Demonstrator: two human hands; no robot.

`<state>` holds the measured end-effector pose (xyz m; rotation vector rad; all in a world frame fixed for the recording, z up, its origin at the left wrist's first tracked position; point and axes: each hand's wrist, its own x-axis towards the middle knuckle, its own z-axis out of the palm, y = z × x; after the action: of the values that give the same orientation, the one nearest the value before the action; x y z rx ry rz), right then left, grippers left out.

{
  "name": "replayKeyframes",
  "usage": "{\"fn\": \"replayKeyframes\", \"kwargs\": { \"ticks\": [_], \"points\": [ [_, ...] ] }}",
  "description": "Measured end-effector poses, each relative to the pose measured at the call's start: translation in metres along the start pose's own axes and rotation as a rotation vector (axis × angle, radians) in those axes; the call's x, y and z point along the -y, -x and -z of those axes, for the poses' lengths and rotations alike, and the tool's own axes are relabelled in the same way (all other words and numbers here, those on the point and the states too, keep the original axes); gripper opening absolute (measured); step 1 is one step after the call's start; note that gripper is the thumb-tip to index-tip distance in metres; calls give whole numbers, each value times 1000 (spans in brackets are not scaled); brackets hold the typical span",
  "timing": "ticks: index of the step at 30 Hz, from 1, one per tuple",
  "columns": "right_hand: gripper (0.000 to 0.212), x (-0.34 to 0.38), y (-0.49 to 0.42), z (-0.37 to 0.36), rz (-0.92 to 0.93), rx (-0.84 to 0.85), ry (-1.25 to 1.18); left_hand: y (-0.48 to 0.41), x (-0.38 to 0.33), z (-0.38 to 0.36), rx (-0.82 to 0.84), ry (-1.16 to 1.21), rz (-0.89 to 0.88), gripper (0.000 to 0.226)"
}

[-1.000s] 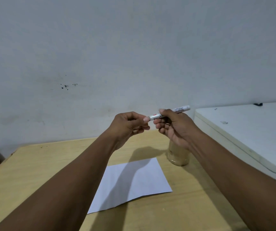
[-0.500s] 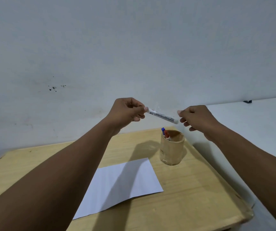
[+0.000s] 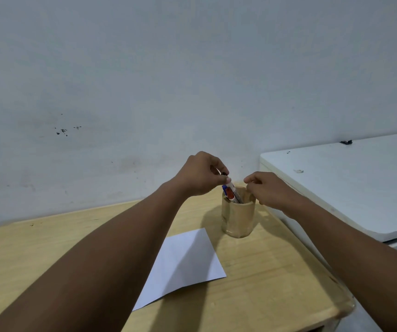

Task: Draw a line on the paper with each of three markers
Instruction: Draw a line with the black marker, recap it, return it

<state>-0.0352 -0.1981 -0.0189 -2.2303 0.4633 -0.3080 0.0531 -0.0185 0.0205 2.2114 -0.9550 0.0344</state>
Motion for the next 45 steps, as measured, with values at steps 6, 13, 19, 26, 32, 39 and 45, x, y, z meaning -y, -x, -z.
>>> {"fn": "replayKeyframes", "kwargs": {
  "ticks": [6, 13, 19, 26, 32, 39, 45],
  "points": [
    [75, -12, 4, 1, -69, 232, -118, 2, 1, -12, 59, 63, 53, 25],
    [86, -24, 5, -22, 44, 163, -58, 8, 22, -8, 70, 174, 197, 30],
    [84, -28, -4, -27, 71, 106, -31, 21, 47, -20, 214, 135, 302, 43],
    [88, -19, -35, -33, 67, 60, -54, 14, 66, -22, 228, 125, 355, 43],
    [89, -7, -71, -45, 44, 44, -74, 0, 90, -35, 233, 78, 374, 51],
    [82, -12, -107, -59, 24, 46, -105, -33, 107, -52, 135, 67, 335, 76],
    [91, -20, -135, -63, 33, 19, -97, -61, 115, -66, 97, 107, 331, 67]
  ]
}}
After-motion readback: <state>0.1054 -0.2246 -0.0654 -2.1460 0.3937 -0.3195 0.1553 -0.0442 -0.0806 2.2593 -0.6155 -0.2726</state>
